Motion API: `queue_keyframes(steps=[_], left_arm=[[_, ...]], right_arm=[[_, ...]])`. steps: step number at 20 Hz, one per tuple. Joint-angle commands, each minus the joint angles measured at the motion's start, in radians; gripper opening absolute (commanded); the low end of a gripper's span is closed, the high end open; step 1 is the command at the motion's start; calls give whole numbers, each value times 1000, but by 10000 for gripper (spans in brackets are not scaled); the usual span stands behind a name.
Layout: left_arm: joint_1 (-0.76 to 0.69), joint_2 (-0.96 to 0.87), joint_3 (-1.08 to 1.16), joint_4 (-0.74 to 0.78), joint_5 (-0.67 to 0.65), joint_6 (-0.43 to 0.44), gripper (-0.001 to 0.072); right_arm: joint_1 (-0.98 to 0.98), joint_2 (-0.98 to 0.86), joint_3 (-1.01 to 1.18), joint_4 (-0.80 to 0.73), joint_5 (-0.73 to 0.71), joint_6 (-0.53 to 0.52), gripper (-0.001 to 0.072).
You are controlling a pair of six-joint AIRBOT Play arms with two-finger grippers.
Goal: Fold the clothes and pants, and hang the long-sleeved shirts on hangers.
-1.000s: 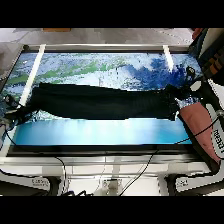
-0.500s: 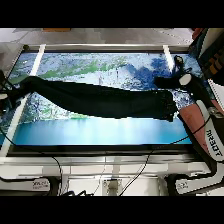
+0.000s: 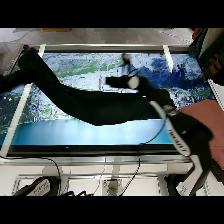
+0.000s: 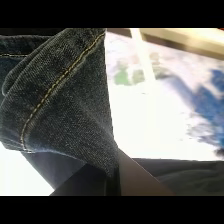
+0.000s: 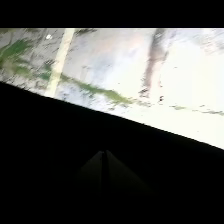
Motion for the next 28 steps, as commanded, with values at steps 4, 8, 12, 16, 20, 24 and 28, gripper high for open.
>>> queue_keyframes(steps=[4,8,12,16,20,24,28], left_arm=[[-41,69,1,5,-79,-103,20],[-148,32,-5,6,-87,-103,20],[-238,-29,-5,43,-88,-103,20],[-329,-109,-5,42,-86,-103,20],[-414,-207,-5,42,-86,-103,20],[-504,-253,-5,42,-84,-103,20],[-555,-277,-5,42,-108,-137,21]], right_arm=[[308,-210,196,99,27,132,30],[367,-212,197,13,37,130,31],[238,-167,197,-200,210,130,32],[-6,-84,197,-256,395,121,32],[-229,8,196,-255,560,45,32],[-361,70,197,-256,713,-87,32],[-425,84,196,-256,755,-89,32]])
